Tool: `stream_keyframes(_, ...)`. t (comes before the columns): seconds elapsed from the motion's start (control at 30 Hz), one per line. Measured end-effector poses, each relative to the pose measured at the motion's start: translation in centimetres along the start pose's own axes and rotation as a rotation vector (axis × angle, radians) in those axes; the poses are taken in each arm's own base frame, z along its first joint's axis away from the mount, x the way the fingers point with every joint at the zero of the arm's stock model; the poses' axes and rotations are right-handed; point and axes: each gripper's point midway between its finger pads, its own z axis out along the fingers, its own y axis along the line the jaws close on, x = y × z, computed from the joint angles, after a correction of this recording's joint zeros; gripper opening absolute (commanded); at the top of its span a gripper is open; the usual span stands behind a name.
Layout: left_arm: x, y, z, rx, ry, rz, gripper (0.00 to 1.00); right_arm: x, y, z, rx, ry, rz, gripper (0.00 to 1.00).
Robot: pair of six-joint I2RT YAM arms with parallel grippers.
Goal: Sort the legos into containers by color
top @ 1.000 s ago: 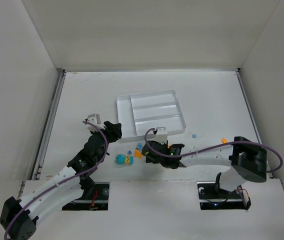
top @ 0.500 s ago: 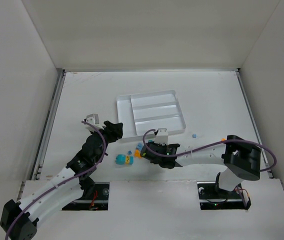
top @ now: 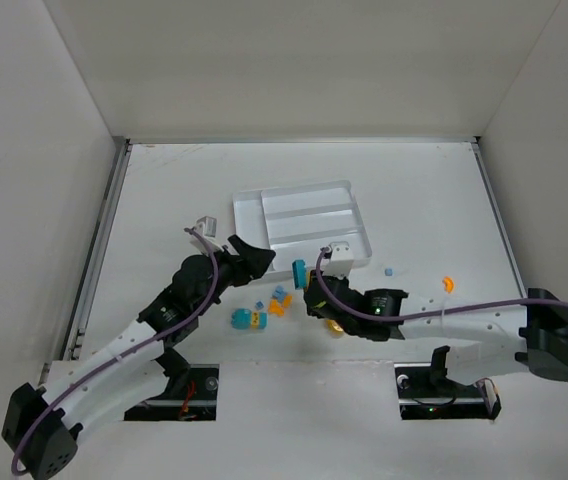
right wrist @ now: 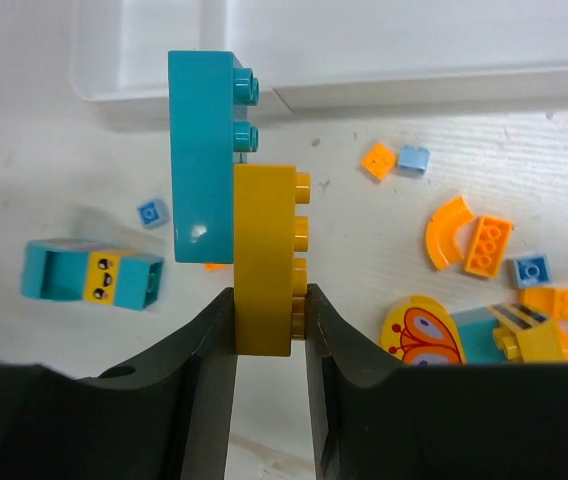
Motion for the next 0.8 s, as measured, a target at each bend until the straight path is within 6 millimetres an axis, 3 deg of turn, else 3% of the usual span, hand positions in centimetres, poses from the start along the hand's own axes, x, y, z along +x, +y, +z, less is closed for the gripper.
stream_keyframes(0.3, 4.8, -2.2, 0.5, 0.059, 0.194, -0.049, 0.66, -1.4, -0.1, 0.1, -0.146, -0.04, 0.03, 0.21)
stream_keyframes(0.5, 7.4, -2.7, 1.7, 0.054, 0.264, -0.035, 0.66, -2.3, 1.4, -0.7, -0.243, -0.061, 0.048, 0.22)
stream_keyframes(0.67, 8.2, -2.5, 2.9, 0.034, 0.274, -0.036, 0.59, -2.3, 1.8, -0.7, -0.267, -0.064, 0.049, 0.22)
stream_keyframes(0.8, 7.3, -3.0, 3.4, 0.044, 0.223, -0.049, 0.58, -1.9, 1.5, -0.8, -0.273, -0.061, 0.049, 0.22)
